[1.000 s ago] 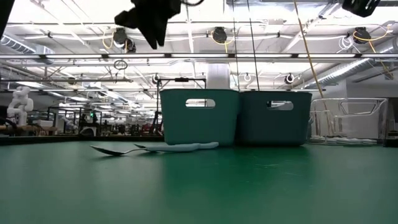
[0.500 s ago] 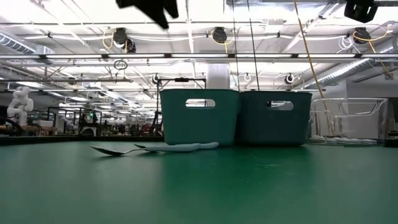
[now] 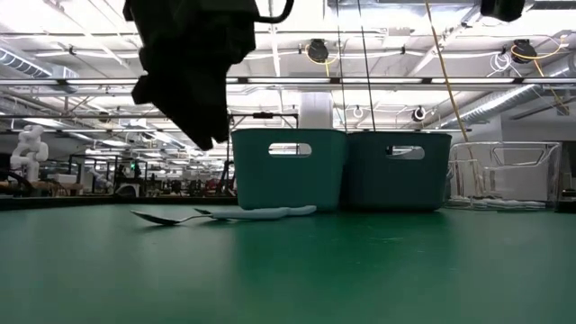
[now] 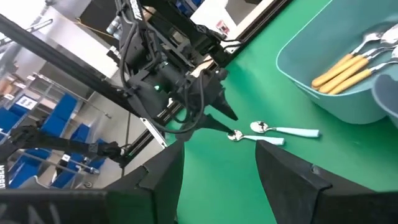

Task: Sort silverware by color (type)
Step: Put the blue spoon into the blue bin

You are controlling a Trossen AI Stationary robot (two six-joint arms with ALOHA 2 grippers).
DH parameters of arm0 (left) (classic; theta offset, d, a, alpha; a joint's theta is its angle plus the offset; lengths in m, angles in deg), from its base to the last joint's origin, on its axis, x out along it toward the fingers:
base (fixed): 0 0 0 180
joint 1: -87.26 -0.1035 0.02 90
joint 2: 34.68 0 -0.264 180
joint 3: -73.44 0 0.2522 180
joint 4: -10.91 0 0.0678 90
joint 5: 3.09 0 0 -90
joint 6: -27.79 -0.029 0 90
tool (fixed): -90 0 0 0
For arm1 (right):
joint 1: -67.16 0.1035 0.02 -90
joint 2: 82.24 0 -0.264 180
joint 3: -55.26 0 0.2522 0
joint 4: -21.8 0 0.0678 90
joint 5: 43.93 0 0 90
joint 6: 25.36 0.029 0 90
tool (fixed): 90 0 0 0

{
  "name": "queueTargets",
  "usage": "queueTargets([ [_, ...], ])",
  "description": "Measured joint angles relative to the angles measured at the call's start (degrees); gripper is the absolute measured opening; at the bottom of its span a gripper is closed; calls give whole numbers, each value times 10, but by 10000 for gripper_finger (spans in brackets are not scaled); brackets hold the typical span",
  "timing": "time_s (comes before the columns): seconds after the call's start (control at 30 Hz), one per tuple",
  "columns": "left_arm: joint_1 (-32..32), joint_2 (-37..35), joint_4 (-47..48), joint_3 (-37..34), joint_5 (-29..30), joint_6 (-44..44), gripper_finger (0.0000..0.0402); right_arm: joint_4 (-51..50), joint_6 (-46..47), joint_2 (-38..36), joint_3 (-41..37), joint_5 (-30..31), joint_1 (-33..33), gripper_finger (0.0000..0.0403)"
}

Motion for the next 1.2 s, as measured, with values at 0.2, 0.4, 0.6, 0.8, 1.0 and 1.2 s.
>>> queueTargets([
  [0.2,1,0,-37,-25,-2,-26,209,59,2,44,0,1,0,192],
  [0.4,-12,0,-24,-25,-3,2,238,102,0,71,0,17,0,192],
  [0.6,-18,29,-32,-26,-28,-2,239,110,16,82,0,16,0,192],
  [0.8,-9,69,-62,-25,-39,-3,239,113,36,81,0,13,0,192],
  [1.0,-13,101,-90,-25,-39,18,239,126,45,81,0,13,0,192],
  [1.2,-14,117,-105,-23,-27,27,199,136,52,83,0,12,0,192],
])
